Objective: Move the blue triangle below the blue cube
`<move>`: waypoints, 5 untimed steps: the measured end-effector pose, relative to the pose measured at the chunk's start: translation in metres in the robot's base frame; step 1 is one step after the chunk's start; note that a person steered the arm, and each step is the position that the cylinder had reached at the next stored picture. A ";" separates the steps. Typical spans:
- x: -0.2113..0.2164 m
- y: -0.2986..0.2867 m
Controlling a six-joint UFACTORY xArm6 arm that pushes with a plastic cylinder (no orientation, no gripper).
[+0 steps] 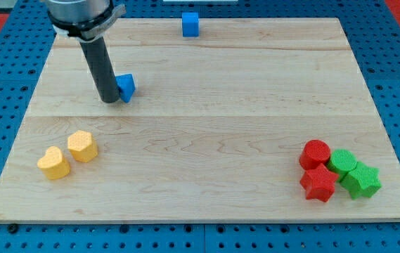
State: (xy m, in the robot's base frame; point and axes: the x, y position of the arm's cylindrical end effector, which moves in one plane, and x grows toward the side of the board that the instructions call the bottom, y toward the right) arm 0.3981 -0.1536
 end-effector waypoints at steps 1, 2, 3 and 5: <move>-0.015 0.024; -0.040 0.035; -0.065 0.045; -0.084 0.093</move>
State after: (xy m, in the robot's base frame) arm 0.3141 -0.0604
